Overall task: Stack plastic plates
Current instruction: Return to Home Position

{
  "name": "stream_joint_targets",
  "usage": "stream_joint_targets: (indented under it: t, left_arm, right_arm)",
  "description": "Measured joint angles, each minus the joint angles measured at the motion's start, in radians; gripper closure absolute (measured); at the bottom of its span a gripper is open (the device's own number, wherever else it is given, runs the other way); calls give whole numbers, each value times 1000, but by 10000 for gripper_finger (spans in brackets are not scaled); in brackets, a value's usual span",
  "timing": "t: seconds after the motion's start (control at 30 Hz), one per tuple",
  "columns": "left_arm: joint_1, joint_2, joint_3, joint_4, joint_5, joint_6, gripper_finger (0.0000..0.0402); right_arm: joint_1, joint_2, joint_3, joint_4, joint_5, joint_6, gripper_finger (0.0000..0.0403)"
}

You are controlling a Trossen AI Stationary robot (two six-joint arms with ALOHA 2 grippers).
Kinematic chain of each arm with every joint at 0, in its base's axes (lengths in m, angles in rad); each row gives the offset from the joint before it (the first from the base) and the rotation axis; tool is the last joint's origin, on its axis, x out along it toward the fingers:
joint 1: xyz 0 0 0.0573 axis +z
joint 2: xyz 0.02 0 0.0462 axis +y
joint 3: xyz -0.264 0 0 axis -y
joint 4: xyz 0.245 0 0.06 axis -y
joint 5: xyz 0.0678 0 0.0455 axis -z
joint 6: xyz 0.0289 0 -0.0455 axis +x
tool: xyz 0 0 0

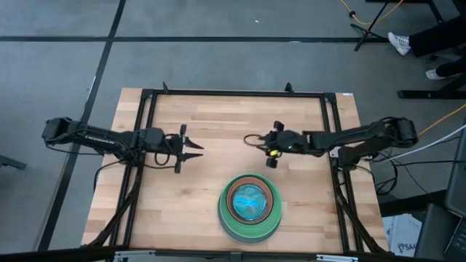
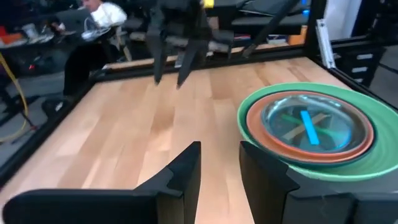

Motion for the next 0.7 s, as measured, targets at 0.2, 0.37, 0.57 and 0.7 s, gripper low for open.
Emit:
stream_joint_targets:
  t: [0.2,0.37,0.57,0.7]
  left_arm:
    - [50,-96,-108,61,30,-63,299]
    - [73,-240,-197,51,9,-94,299]
    - [95,-401,-272,50,8,-129,299]
    - [105,-479,-299,8,8,-148,299]
  right_arm:
    - [-67,-167,-200,231,-96,35,249]
    - [-76,-355,-362,348,-128,83,263]
    - [-75,-587,-484,356,-128,124,329]
    - [-75,-735,-554,352,-148,138,378]
